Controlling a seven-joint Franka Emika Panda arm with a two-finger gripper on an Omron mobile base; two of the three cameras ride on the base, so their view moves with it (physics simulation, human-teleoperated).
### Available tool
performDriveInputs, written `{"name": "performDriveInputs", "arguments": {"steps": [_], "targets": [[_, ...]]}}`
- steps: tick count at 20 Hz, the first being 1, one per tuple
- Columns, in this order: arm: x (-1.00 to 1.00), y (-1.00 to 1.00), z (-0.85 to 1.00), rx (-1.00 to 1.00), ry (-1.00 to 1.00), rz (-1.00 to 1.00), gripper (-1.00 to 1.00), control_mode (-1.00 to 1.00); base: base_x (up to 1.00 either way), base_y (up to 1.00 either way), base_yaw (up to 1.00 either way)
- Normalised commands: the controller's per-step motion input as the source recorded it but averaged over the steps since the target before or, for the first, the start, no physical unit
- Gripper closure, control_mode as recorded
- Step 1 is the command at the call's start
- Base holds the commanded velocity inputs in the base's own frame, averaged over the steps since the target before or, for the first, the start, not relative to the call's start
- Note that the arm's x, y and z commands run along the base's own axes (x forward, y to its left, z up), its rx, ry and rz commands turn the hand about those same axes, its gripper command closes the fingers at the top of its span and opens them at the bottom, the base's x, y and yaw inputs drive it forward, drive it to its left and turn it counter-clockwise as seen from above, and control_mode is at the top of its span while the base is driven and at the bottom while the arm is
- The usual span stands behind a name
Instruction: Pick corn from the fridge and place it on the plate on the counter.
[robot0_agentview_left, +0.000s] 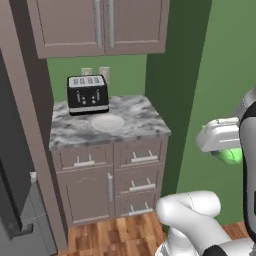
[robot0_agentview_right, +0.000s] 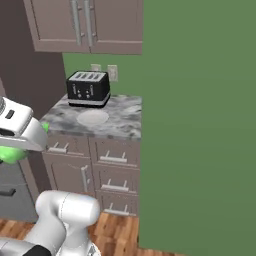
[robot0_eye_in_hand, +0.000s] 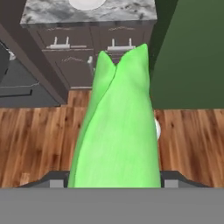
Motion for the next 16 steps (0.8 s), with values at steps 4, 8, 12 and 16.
{"name": "performDriveInputs", "arguments": {"steps": [4,8,12,16], "targets": [[0.0,0.0,0.0,0.0,0.0,0.0,1.0,1.0,1.0,0.09,0.08],[0.0,0.0,0.0,0.0,0.0,0.0,1.0,1.0,0.97,0.11,0.14],[0.0,0.0,0.0,0.0,0.0,0.0,1.0,1.0,0.65,0.23,0.13],[0.0,0.0,0.0,0.0,0.0,0.0,1.0,1.0,0.58,0.42,0.1]]}}
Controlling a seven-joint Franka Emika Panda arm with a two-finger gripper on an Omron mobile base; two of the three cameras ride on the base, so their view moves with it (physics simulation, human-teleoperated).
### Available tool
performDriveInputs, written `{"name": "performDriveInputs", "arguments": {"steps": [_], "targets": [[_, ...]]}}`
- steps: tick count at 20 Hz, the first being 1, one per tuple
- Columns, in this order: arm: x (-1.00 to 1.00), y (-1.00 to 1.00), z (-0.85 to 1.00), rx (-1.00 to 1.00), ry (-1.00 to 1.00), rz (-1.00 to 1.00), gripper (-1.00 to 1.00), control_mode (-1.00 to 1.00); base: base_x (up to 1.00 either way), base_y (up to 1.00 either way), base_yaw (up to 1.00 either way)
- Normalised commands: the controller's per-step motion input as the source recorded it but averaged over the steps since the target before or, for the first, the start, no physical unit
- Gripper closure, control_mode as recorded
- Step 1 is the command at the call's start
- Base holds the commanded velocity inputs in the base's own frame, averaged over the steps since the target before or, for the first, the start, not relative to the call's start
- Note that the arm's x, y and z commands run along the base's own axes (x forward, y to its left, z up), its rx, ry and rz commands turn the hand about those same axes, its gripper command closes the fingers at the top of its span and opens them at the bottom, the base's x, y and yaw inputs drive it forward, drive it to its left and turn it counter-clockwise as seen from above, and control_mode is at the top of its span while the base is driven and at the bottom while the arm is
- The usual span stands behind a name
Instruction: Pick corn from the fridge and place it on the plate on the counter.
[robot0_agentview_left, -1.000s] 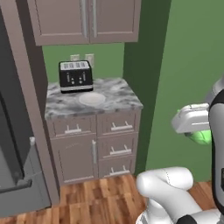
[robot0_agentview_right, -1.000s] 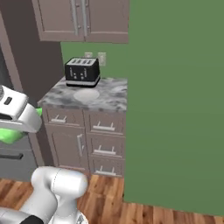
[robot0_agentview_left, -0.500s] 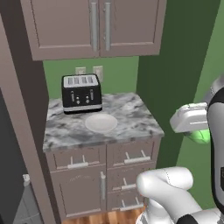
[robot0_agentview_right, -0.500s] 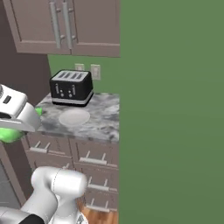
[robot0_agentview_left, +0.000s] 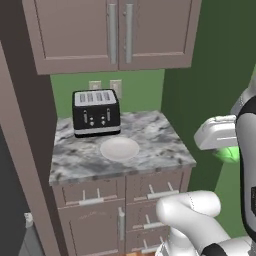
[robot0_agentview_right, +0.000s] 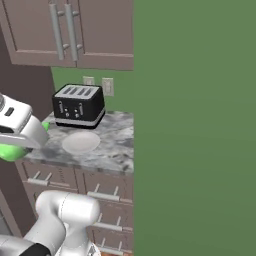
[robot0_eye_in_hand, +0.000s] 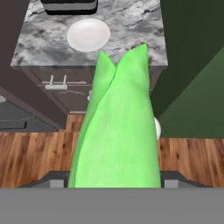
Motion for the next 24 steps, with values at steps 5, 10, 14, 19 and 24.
{"name": "performDriveInputs", "arguments": {"steps": [5,10,14,19,24], "targets": [[0.0,0.0,0.0,0.0,0.0,0.0,1.0,1.0,0.24,0.52,0.13],[0.0,0.0,0.0,0.0,0.0,0.0,1.0,1.0,0.0,0.61,0.14],[0.0,0.0,0.0,0.0,0.0,0.0,1.0,1.0,0.28,0.1,0.02],[0.0,0.0,0.0,0.0,0.0,0.0,1.0,1.0,0.57,-0.06,0.0],[0.0,0.0,0.0,0.0,0.0,0.0,1.0,1.0,0.58,-0.1,0.0]]}}
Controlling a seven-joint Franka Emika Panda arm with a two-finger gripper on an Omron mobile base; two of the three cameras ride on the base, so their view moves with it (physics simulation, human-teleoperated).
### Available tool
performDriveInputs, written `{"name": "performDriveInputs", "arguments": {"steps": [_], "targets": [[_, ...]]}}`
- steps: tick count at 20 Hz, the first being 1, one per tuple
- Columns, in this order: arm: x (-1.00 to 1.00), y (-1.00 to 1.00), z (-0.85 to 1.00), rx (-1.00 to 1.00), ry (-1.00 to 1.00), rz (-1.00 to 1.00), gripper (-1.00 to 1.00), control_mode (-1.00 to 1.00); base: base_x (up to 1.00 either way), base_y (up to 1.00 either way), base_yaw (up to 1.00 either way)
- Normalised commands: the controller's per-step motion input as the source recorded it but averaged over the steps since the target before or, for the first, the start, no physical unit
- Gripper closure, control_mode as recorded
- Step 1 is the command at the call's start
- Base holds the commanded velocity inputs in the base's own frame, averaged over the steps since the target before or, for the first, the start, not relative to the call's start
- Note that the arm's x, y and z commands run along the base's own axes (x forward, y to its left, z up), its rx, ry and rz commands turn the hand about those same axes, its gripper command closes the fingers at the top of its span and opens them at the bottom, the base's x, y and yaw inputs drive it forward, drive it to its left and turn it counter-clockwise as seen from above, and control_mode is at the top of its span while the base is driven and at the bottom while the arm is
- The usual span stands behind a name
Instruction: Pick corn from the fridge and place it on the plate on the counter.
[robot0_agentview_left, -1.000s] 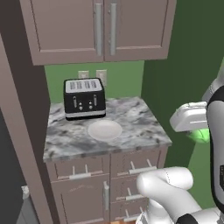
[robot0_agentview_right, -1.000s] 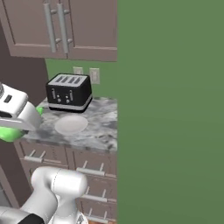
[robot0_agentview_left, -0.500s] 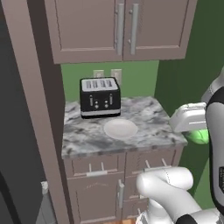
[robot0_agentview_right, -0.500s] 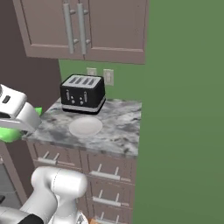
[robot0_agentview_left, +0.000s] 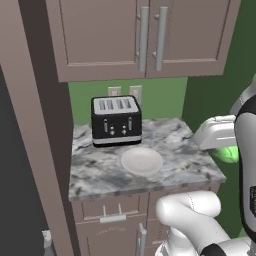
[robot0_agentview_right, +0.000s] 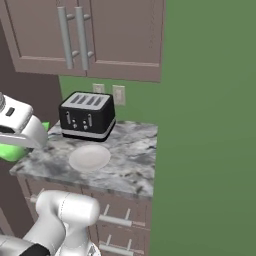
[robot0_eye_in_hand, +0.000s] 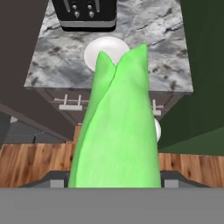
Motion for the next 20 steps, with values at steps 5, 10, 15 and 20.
{"name": "performDriveInputs", "arguments": {"steps": [5,10,15,20], "targets": [[0.0,0.0,0.0,0.0,0.0,0.0,1.0,1.0,0.53,-0.04,0.0],[0.36,0.0,-0.27,0.0,0.07,0.0,1.0,-1.0,0.21,0.0,0.0],[0.66,0.0,-0.73,0.0,0.14,0.01,1.0,-1.0,0.0,0.0,0.0],[0.68,0.1,-0.81,0.0,0.07,0.01,1.0,-1.0,0.0,0.0,0.0]]}}
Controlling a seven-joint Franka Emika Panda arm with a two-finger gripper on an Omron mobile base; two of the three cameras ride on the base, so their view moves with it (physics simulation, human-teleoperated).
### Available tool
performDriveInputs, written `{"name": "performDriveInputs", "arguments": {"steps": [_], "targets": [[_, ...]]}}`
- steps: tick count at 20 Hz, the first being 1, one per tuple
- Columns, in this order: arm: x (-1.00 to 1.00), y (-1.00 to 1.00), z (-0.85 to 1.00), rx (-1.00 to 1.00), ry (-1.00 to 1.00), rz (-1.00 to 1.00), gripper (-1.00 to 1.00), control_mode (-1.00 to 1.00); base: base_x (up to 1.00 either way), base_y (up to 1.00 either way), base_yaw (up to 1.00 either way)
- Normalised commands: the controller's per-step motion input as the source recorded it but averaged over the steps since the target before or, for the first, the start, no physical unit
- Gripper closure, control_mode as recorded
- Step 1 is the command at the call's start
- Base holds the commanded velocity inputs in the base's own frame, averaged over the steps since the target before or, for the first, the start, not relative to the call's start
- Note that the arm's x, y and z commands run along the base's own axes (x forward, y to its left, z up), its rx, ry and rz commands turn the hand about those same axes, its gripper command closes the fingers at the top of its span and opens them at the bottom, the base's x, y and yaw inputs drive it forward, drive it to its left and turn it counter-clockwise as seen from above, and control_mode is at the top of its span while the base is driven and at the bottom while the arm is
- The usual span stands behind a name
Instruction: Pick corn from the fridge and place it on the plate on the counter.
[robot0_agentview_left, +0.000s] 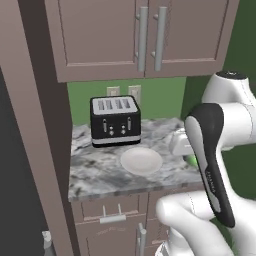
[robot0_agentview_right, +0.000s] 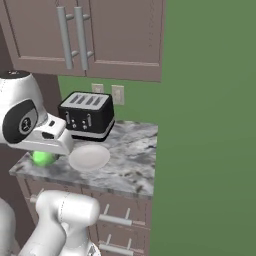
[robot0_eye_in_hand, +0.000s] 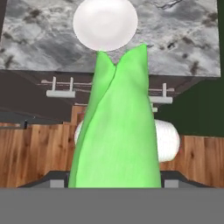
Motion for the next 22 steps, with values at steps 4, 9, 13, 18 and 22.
{"name": "performDriveInputs", "arguments": {"steps": [4,9,13,18,22], "targets": [[0.71,0.19,-0.36,0.0,0.0,0.0,1.0,-1.0,0.0,0.0,0.0],[0.74,0.11,-0.3,0.0,-0.01,0.03,1.0,-1.0,0.0,0.0,0.0],[0.57,0.01,-0.35,0.0,0.0,0.03,1.0,-1.0,0.0,0.0,0.0],[0.5,0.0,-0.44,0.0,0.02,0.03,1.0,-1.0,0.0,0.0,0.0],[0.56,0.0,-0.46,0.0,0.01,0.02,1.0,-1.0,0.0,0.0,0.0]]}}
